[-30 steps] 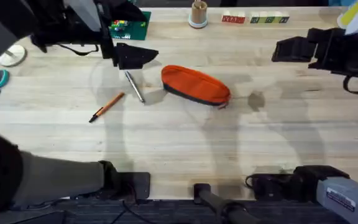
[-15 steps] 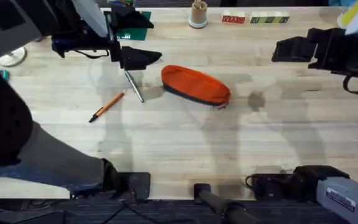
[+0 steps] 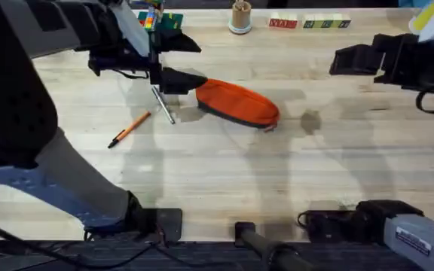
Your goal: Unzip the bag, pick up the pens from the table one at a time and place them inside, then zip the bag closed.
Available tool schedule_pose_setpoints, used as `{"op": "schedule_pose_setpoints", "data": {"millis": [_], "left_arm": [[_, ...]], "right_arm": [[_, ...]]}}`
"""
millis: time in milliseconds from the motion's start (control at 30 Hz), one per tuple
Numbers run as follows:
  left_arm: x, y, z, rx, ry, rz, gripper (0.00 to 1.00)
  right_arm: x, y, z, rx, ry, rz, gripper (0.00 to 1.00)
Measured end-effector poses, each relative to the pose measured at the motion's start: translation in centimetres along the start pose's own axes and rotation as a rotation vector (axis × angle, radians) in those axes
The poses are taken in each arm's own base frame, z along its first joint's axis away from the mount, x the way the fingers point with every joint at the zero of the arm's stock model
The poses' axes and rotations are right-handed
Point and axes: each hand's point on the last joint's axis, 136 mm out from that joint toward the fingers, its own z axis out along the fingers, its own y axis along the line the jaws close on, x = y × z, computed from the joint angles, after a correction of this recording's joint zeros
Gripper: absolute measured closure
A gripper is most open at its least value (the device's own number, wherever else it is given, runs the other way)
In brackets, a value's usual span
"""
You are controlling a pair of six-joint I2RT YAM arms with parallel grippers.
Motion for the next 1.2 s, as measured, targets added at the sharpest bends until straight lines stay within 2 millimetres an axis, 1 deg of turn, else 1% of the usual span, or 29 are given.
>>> {"op": "schedule_pose_setpoints", "data": {"millis": [467, 833, 1200], "left_arm": [[3.2, 0.6, 0.9, 0.027, 0.009, -0.05, 0.01], [4.2, 0.1, 2.1, 0.064, 0.023, -0.082, 0.01], [4.7, -0.1, 2.2, 0.067, 0.052, -0.092, 0.008]], "right_arm": [[0.0, 0.0, 0.0, 0.0, 0.0, 0.0, 0.004], [0.0, 0.0, 0.0, 0.0, -0.001, 0.0, 0.003], [-0.1, 0.0, 0.0, 0.0, -0.003, 0.0, 0.004]]}}
